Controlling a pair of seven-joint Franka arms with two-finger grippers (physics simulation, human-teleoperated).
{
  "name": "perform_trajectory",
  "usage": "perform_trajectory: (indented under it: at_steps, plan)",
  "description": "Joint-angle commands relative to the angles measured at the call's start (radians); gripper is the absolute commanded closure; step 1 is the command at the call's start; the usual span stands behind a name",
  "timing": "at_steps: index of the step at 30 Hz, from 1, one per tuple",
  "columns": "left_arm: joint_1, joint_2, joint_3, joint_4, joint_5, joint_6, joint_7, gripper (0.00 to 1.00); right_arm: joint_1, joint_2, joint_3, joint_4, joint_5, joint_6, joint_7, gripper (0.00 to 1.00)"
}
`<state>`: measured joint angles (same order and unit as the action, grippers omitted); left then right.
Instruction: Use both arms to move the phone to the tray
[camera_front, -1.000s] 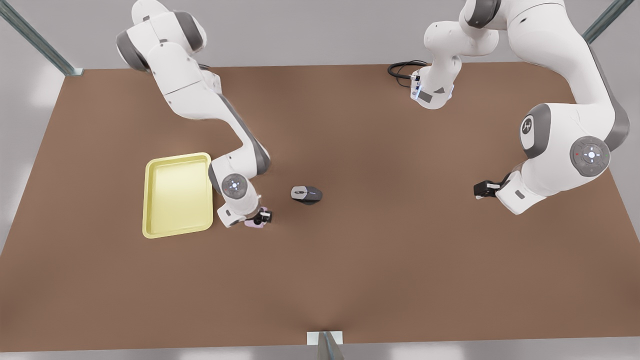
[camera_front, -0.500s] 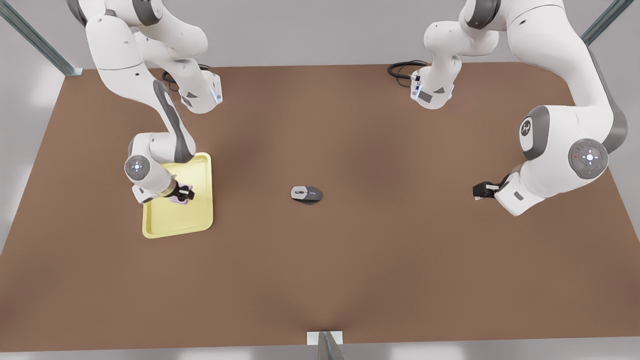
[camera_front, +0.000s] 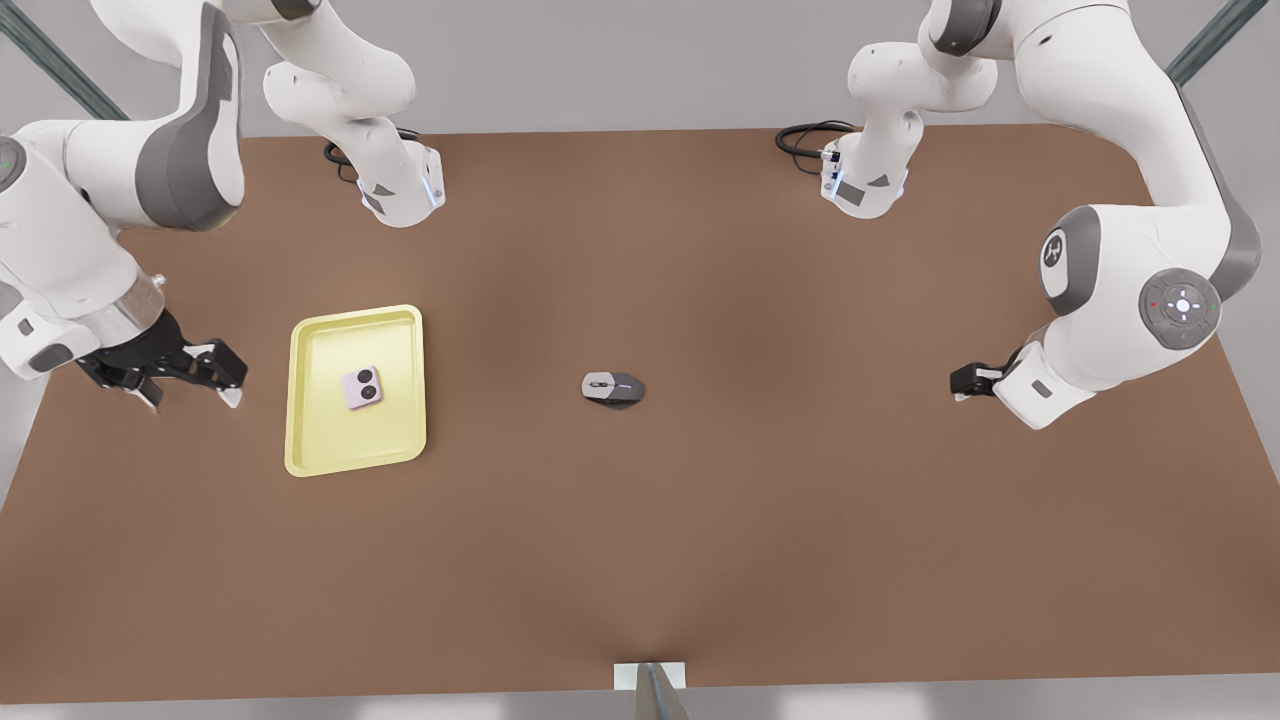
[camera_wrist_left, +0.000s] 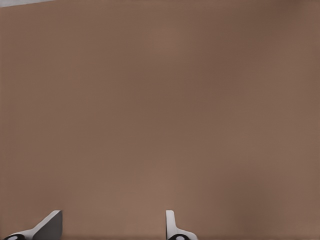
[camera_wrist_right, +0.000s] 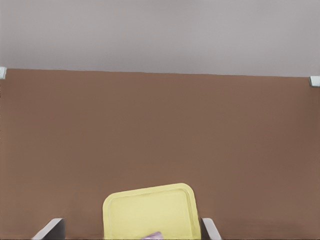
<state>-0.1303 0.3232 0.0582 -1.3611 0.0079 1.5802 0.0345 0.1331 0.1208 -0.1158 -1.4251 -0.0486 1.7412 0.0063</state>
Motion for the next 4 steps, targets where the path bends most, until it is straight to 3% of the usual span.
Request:
perform_trajectory:
  at_steps: [1, 4]
  plan:
    - [0.000, -0.001, 0.000, 0.000, 0.001, 0.000, -0.007, 0.00, -0.003, -0.013, -0.001, 0.011, -0.011, -0.293, -0.140, 0.00]
    - [0.000, 0.000, 0.000, 0.000, 0.001, 0.000, -0.005, 0.00, -0.012, -0.010, -0.001, 0.011, -0.013, -0.313, -0.143, 0.00]
